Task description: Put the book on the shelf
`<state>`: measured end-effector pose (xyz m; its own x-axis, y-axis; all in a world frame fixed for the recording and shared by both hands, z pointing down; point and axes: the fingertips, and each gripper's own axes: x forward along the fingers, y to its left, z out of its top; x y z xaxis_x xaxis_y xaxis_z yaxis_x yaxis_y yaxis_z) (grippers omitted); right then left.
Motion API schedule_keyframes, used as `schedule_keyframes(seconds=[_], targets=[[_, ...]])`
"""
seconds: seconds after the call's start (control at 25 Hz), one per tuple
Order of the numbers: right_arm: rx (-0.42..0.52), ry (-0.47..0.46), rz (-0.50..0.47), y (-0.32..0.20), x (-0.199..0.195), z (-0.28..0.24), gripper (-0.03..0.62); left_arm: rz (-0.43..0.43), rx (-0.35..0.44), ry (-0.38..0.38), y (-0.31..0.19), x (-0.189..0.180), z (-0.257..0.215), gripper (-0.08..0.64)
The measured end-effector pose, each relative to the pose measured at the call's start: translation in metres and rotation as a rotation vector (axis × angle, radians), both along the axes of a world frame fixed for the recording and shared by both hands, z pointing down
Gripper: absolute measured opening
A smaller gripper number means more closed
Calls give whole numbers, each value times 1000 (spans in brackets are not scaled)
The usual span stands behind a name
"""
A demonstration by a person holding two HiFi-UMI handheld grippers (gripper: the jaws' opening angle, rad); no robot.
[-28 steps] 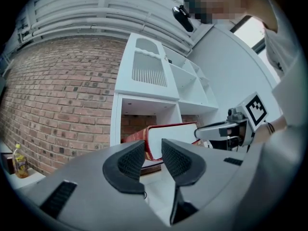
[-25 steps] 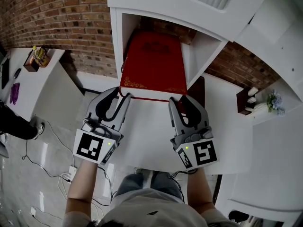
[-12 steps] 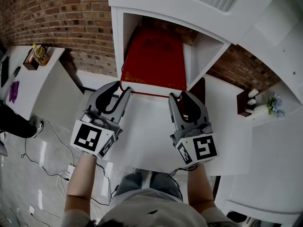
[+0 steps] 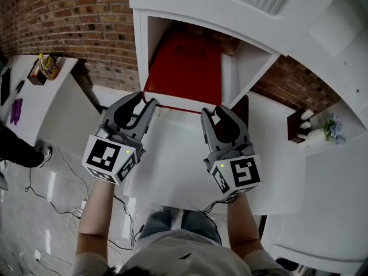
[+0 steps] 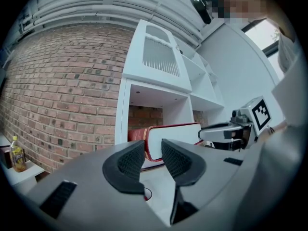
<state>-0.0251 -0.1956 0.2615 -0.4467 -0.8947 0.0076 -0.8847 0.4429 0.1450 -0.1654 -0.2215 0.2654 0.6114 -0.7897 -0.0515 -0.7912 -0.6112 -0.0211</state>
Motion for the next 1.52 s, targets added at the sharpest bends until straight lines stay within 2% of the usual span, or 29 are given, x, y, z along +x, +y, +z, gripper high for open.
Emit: schedule_keyframes(seconds=[0.84,1.52], targets=[[-41,-12,0,-34,0,5,116,-43,-27,-60,-38,0,4,118],[-63,-13,4,-50,0,13,114,-80,-46,-59,-57,0,11,117]])
